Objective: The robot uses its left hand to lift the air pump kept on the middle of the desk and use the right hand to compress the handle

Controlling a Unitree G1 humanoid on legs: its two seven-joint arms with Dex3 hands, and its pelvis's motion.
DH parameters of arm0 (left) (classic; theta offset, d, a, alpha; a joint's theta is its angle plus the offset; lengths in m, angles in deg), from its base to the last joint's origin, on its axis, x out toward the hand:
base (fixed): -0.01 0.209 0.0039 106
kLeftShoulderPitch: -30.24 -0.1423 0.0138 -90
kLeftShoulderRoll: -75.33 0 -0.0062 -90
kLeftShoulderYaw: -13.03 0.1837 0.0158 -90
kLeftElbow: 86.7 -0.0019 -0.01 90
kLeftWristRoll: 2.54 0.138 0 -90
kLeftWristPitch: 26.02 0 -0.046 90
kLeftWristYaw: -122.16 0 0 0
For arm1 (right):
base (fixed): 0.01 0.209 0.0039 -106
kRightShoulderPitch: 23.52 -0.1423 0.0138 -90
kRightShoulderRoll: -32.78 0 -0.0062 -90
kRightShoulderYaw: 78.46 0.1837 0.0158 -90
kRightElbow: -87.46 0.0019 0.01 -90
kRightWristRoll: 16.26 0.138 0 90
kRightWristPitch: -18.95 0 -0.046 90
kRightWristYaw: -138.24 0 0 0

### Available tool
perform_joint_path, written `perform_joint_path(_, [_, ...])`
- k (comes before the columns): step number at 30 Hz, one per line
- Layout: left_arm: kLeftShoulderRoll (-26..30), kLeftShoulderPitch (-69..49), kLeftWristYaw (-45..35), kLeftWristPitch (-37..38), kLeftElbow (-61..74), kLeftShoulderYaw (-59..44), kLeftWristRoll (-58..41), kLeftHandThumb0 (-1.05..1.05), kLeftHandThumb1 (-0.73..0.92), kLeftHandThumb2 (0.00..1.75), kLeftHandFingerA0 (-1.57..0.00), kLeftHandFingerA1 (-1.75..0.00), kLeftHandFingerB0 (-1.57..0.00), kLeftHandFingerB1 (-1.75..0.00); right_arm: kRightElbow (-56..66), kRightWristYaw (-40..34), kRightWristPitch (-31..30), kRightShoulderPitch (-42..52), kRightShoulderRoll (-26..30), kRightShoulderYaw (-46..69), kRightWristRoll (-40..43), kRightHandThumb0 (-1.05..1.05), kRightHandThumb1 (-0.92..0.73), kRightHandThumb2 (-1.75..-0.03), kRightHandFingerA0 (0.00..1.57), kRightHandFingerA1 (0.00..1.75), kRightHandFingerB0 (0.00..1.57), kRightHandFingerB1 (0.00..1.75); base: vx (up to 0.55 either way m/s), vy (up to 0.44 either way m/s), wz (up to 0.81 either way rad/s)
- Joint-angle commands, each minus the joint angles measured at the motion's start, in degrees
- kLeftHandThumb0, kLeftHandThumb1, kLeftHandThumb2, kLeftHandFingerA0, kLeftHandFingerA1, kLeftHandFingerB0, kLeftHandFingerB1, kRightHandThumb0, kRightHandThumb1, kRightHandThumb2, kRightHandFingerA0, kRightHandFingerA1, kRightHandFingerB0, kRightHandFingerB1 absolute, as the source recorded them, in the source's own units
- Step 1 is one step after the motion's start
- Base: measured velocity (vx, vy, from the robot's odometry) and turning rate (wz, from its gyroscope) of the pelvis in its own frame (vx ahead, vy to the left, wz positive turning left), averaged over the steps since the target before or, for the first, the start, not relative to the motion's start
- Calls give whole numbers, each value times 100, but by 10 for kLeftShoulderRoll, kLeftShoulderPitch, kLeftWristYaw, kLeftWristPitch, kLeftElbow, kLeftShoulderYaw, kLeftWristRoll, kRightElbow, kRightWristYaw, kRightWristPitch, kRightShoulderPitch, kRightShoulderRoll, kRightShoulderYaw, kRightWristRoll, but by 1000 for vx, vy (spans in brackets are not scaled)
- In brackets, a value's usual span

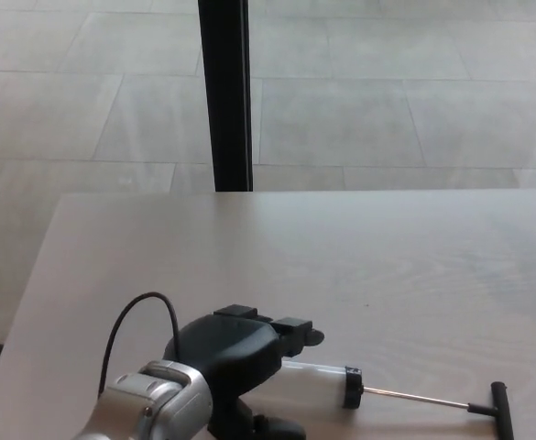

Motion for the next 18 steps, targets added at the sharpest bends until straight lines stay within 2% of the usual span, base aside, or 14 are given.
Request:
perform_joint_path(1, [10, -21, -26, -32, 5, -13, 46, -96, 73, 63, 0, -37, -9, -31, -8, -6, -15, -7, -6, 13, 12, -69, -88, -67, 30, 51, 37, 35, 0, 0, 0])
perform_joint_path(3, [10, -31, -30, -40, 5, -17, 55, -93, 73, 63, 0, -34, -8, -30, -2, -7, -20, -5, -7, 14, 13, -68, -88, -67, 29, 52, 37, 36, 0, 0, 0])
perform_joint_path(4, [7, -38, -23, -38, 2, -20, 57, -88, 55, 99, 0, -29, -6, -34, -6, -4, -13, -4, -6, 14, 10, -67, -88, -67, 30, 52, 37, 36, 0, 0, 0])
perform_joint_path(5, [6, -44, -19, -43, 1, -23, 62, -85, 54, 98, 0, -29, -6, -34, -6, -6, -14, -5, -8, 13, 9, -66, -88, -67, 31, 51, 39, 36, 0, 0, 0])
perform_joint_path(6, [1, -52, 1, -44, -12, -26, 68, -83, 54, 94, 0, -33, -8, -37, -4, -8, -13, -4, -9, 15, 9, -69, -73, -109, 29, 60, 33, 52, 0, 0, 0])
perform_joint_path(10, [-16, -55, 16, -51, -28, -37, 84, -81, 54, 92, 0, -36, -9, -39, -1, -9, -16, -6, -11, 19, 11, -70, -72, -109, 29, 59, 36, 52, 0, 0, 0])
perform_joint_path(12, [-39, -58, 43, -51, -42, -47, 85, -72, 51, 90, 0, -42, -8, -44, 4, -15, -18, -7, -10, 21, 7, -69, -73, -109, 31, 60, 38, 53, 0, 0, 0])
perform_joint_path(13, [-46, -57, 49, -50, -48, -48, 89, -71, 52, 90, 0, -42, -8, -43, 4, -17, -17, -7, -11, 21, 6, -68, -87, -66, 35, 55, 45, 37, 0, 0, 0])
perform_joint_path(18, [-87, -51, 70, -35, -65, -49, 93, -72, 54, 93, 0, -46, -7, -44, 6, -21, -15, -13, -12, 21, 4, -67, -86, -66, 36, 54, 45, 37, 0, 0, 0])
